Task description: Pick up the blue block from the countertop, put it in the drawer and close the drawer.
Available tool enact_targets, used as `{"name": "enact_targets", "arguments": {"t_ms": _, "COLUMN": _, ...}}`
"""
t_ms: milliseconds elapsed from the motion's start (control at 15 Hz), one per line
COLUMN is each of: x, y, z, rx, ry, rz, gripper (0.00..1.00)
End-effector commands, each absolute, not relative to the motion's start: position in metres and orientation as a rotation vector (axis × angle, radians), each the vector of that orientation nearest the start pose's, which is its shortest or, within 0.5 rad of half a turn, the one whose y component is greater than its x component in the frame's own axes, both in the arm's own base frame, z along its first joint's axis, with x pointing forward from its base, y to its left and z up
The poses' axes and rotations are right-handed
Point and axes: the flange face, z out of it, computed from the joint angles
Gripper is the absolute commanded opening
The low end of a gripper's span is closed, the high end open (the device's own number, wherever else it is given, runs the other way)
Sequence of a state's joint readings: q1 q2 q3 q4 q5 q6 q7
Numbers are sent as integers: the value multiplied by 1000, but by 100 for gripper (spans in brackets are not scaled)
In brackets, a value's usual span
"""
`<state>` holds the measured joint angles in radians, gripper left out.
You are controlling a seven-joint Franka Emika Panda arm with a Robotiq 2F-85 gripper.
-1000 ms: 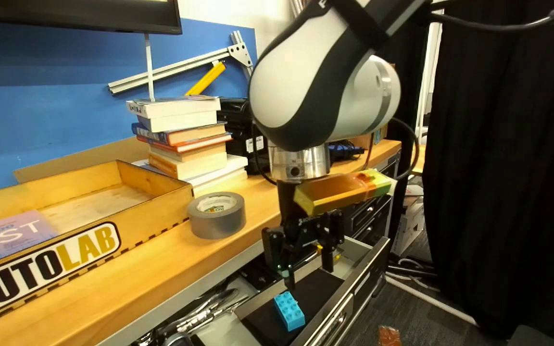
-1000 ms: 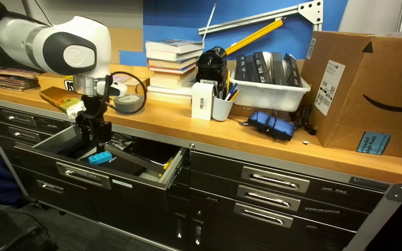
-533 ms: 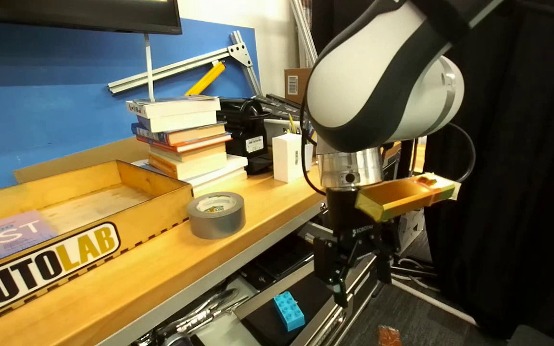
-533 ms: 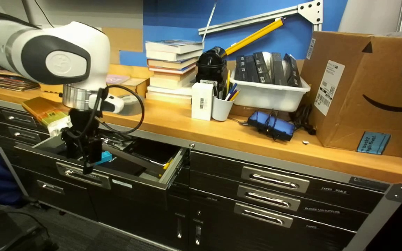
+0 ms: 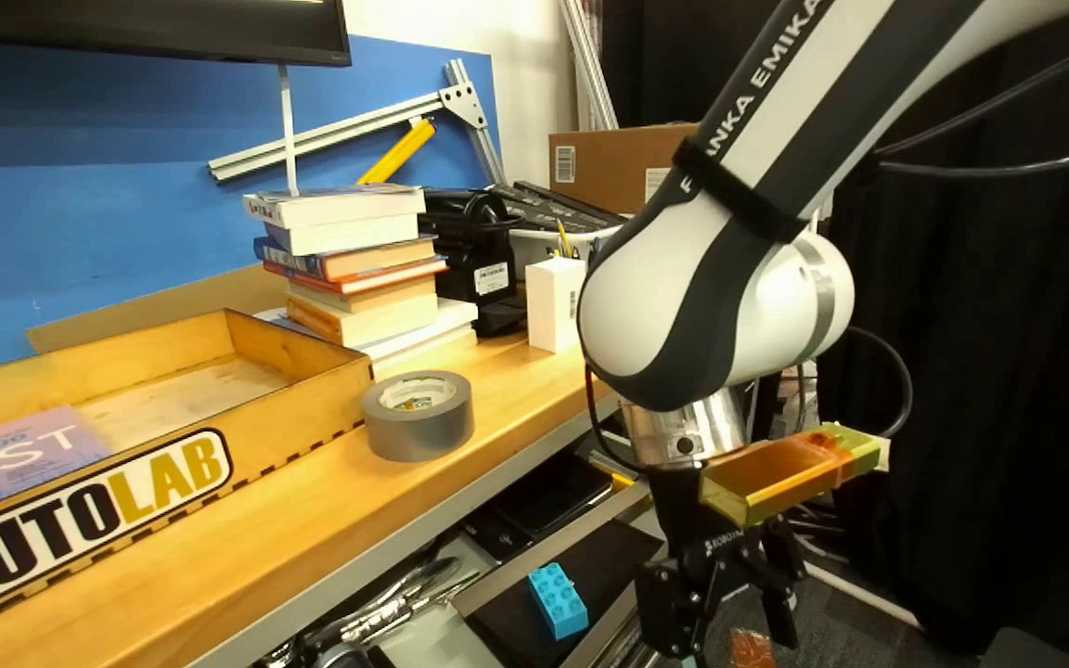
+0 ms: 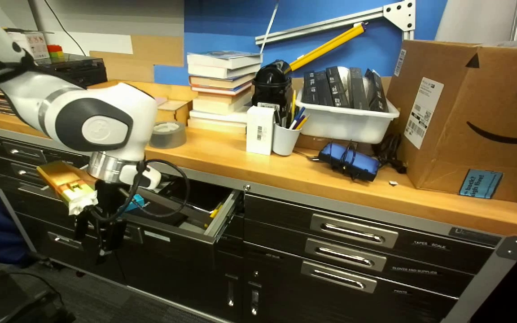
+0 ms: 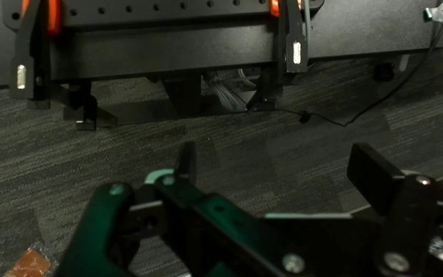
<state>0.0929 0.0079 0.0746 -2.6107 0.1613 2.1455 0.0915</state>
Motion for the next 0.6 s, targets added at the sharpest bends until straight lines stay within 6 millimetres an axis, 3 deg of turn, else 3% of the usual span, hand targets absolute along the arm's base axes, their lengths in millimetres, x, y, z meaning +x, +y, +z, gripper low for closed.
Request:
{"name": "enact_targets", "arguments": {"t_ms": 0, "x": 377, "y": 64, "z": 196, "rx": -2951, "ry": 133, "rz": 786, "gripper": 100}}
{"name": "enact_targets", "arguments": {"t_ms": 200, "x": 390, "y": 57, "z": 188, "rx": -2955, "ry": 353, "rz": 661, "gripper": 100}}
{"name": "enact_targets", "arguments": {"t_ms": 533, "x": 422, "y": 53, "z": 199, "rx": -2997, "ry": 636, "rz": 432, "gripper": 100}}
